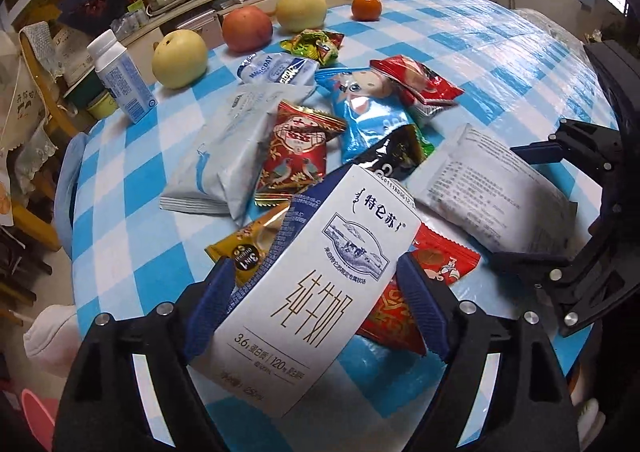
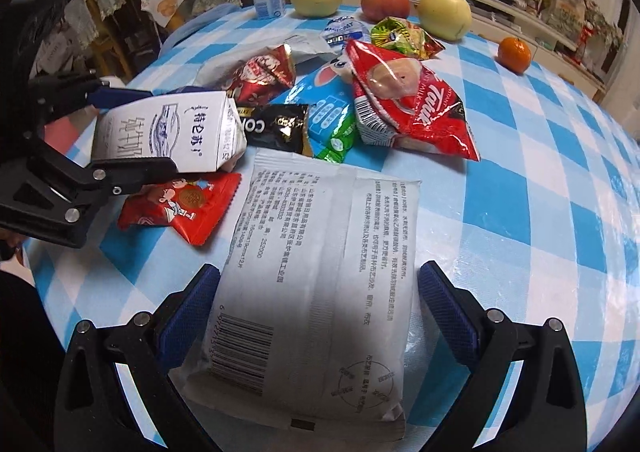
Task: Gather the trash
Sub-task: 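Lift the carton with the left tool while the right tool lifts the paper packet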
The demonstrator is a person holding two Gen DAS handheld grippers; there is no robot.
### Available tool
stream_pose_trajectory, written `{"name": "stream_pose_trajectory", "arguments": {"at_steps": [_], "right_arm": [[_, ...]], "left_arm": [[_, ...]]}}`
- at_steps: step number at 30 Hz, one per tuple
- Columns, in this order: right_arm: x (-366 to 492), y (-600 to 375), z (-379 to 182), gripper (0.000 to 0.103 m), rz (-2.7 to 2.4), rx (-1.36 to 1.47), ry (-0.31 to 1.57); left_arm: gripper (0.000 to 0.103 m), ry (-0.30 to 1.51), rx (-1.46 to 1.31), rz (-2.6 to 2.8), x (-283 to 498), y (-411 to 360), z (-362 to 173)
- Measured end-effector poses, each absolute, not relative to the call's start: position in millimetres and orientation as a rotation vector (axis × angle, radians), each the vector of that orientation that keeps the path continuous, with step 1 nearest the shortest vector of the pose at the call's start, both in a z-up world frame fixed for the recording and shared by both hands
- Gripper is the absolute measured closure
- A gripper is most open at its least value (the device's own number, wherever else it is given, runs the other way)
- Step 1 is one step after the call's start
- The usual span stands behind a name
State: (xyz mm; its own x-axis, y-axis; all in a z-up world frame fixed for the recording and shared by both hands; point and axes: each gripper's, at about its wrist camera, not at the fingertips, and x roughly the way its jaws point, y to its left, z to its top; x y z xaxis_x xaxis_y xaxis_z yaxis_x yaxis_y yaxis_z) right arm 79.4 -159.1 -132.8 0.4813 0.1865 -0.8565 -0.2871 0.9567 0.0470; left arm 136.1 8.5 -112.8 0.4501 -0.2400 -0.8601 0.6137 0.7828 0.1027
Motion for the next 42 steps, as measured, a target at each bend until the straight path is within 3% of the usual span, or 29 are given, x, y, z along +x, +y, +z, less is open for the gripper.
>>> {"name": "stream_pose_trajectory", "arguments": {"at_steps": [8,12,18,26,36,42], "right_arm": [[79,-159,-134,0.006,0.277,-0.129,1.024],[79,-164,-132,0.019,0.257,-0.127,1.005],[78,-168,-131,0.023,0.266,-0.119,0.996],[78,-171,-128,0.025,0.286,-0.091,0.989],[73,-176,-119,0.026,0.288,-0.078,0.946],[70,-180,-107,0.026,0.29,-0.052,0.906]], "left_arm": [[0.019,1.015,0.468,-0.557,123,13,-110],[0.018,1.022,0.486,-0.57,114,14,-109],[0.019,1.033,0.477,-0.618,105,10,-111],[0.038,1.02,0.44,-0.615,92,9,-109],[0.036,1.0,0.288,-0.522,86,22,-114],[0.048,0.957,0.138,-0.397,78,32,-116]]}}
